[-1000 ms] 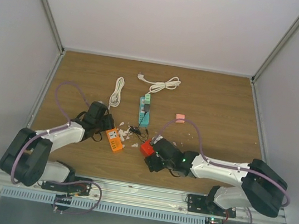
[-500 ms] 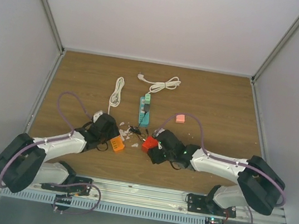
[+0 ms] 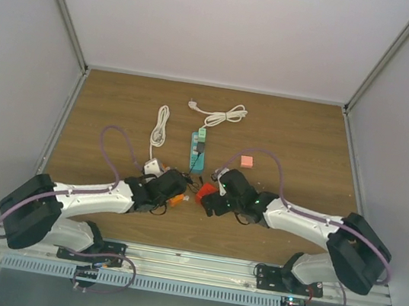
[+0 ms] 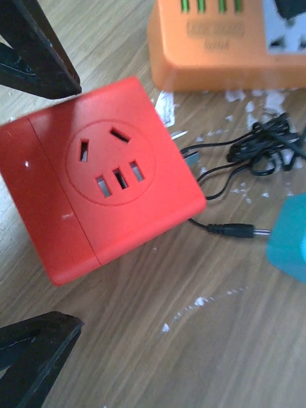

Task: Insert the plug

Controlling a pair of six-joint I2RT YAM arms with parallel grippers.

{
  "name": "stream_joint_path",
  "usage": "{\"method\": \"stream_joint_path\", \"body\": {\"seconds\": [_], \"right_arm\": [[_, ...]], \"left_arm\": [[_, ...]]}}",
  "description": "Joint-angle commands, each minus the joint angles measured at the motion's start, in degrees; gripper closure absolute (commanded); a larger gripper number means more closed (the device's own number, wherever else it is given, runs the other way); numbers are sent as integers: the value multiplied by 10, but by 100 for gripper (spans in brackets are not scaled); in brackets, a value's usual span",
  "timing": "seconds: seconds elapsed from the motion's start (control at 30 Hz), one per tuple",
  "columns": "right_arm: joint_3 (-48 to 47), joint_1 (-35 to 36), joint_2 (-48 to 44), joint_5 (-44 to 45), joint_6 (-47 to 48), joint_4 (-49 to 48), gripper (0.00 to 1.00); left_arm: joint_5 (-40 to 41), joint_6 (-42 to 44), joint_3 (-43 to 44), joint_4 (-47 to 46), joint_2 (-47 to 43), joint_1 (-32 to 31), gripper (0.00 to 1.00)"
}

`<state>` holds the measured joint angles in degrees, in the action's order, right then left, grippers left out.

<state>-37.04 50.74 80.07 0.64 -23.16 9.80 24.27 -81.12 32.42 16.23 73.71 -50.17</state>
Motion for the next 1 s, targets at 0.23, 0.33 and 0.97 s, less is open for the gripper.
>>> {"method": "stream_joint_path", "body": {"seconds": [0.23,0.33,0.97], "right_arm": [[43,-7,-251,101,-134,123,0],[49,-8,-311,154,-187,176,0],[63,-9,-435,222,-256,227,0]], "left_arm": [[27,164,185,118,-16,-39,1],[-46,161,204,119,-12,-41,1],[-132,-45,330,219,108,-148,1]]}}
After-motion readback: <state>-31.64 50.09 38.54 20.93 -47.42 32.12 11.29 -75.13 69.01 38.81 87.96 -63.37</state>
